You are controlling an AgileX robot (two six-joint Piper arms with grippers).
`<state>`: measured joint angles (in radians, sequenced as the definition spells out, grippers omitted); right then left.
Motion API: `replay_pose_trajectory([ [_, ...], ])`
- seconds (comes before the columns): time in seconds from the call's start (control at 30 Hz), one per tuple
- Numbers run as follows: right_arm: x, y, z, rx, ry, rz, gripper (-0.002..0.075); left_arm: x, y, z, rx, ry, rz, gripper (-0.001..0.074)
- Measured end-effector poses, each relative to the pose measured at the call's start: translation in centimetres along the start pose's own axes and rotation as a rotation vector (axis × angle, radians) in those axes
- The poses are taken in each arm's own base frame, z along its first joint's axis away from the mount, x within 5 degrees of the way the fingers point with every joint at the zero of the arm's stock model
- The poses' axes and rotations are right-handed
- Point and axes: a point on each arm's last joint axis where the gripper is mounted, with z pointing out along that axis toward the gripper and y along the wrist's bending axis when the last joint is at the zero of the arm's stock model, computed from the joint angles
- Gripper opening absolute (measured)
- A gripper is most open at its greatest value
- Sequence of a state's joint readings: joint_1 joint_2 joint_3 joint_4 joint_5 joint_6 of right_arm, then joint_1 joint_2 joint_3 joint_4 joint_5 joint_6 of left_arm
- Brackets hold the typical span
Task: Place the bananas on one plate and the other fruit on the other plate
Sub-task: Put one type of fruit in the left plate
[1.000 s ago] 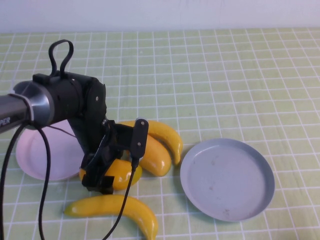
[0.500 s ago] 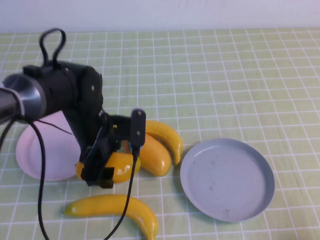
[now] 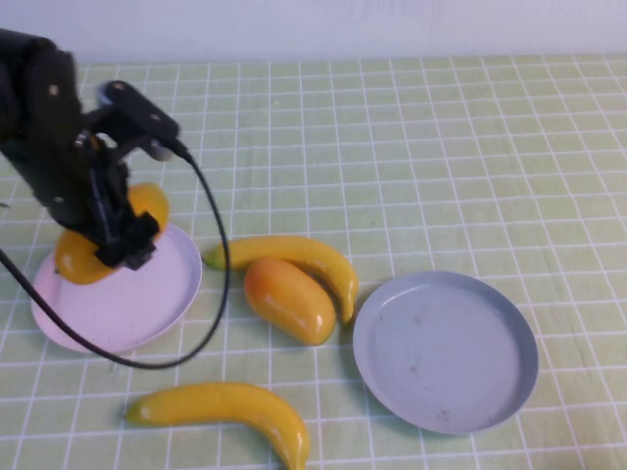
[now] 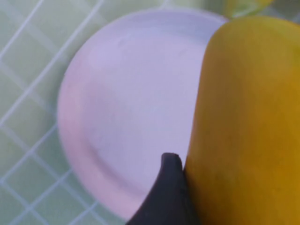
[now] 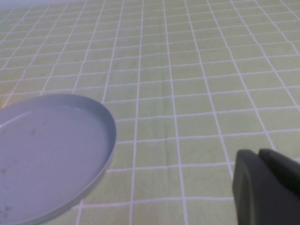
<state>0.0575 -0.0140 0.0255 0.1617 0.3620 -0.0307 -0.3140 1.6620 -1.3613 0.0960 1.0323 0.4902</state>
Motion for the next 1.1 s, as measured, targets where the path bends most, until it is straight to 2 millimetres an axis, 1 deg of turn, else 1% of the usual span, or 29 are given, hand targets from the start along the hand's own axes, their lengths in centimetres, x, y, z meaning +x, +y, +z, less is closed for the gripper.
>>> replay_pose_trajectory([
  [0.1, 0.0, 0.0, 0.0, 0.0, 0.0, 0.0, -0.0016, 1.6, 2.5, 0.7, -0.008, 0.025, -0.14, 0.0536],
  [0.17, 0.0, 0.0, 0.0, 0.0, 0.0, 0.0, -0.0016, 2.4, 3.6, 1.3, 0.002, 0.032, -0.205, 0.0536],
  [0.3, 0.0, 0.0, 0.0, 0.0, 0.0, 0.0, -0.0016, 3.5, 5.4, 3.4, 0.037, 0.051, -0.308, 0.0536],
  [0.4, 0.0, 0.0, 0.0, 0.0, 0.0, 0.0, -0.0015, 3.8, 5.9, 5.2, 0.05, 0.075, -0.326, 0.0536],
  [0.5, 0.0, 0.0, 0.0, 0.0, 0.0, 0.0, -0.0016, 3.7, 6.1, 6.7, 0.059, 0.087, -0.328, 0.0536],
  [0.7, 0.0, 0.0, 0.0, 0.0, 0.0, 0.0, -0.0016, 3.8, 6.0, 9.1, 0.086, 0.126, -0.327, 0.0536],
  [0.8, 0.0, 0.0, 0.0, 0.0, 0.0, 0.0, -0.0015, 3.8, 6.0, 9.4, 0.087, 0.128, -0.327, 0.0548],
  [0.93, 0.0, 0.0, 0.0, 0.0, 0.0, 0.0, -0.0015, 3.5, 6.3, 9.1, 0.081, 0.119, -0.328, 0.0631],
  [1.03, 0.0, 0.0, 0.0, 0.0, 0.0, 0.0, -0.0015, 3.1, 6.7, 8.1, 0.067, 0.102, -0.328, 0.0657],
  [1.1, 0.0, 0.0, 0.0, 0.0, 0.0, 0.0, -0.0016, 2.8, 7.0, 7.0, 0.054, 0.083, -0.327, 0.0662],
])
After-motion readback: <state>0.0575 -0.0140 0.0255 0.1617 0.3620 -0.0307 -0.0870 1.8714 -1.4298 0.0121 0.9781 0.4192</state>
